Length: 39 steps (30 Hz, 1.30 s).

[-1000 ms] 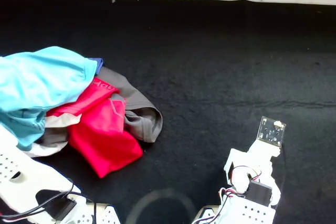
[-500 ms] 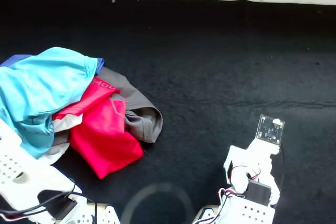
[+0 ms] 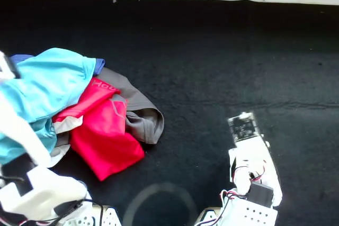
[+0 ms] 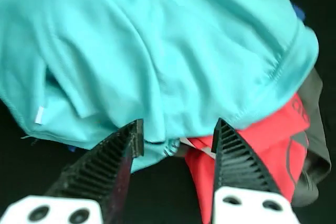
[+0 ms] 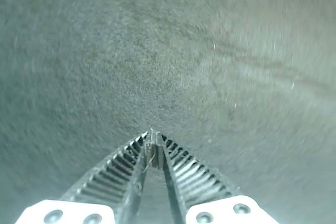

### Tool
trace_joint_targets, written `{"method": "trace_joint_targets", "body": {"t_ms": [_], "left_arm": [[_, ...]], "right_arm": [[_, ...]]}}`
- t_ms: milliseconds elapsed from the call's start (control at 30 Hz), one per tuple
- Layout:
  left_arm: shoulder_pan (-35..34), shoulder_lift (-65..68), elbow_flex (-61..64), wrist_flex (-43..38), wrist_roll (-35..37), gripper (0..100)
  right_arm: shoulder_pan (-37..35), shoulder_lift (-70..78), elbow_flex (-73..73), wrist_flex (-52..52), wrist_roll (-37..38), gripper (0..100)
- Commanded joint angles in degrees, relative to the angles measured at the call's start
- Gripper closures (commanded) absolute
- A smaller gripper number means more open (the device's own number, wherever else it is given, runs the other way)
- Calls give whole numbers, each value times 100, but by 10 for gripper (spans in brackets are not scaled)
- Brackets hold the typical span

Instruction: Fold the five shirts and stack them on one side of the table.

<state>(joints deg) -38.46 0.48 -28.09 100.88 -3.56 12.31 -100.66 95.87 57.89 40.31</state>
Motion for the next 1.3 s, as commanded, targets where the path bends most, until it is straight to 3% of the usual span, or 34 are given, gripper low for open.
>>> {"method": "trace_joint_targets", "body": {"t_ms": [0, 67, 233, 367, 633, 867, 1000, 1267], "left_arm": [[1051, -699, 1393, 26, -35, 783], [1745, -989, 2132, 9, -35, 783], [3037, -1314, 3345, 0, -18, 786], [2985, -1367, 3415, -9, -18, 787], [1657, -1305, 3618, -264, -53, 784], [2756, -1358, 4514, -888, 0, 784], [3363, -1297, 4549, -1284, 413, 783], [3486, -1297, 5991, -3077, 281, 787]], "right_arm": [[-40, 40, 470, -198, 334, 975], [-31, 40, 303, -207, 123, 912], [-31, 40, -295, -198, -1231, 666], [-119, 101, -1270, -198, -1662, 701], [-1042, 567, -3380, 92, -1899, 717], [-1376, 3196, -5631, 910, -2374, 718], [-1376, 4338, -6387, 1147, -2532, 718], [-1763, 4752, -6589, 1218, -2523, 718]]}}
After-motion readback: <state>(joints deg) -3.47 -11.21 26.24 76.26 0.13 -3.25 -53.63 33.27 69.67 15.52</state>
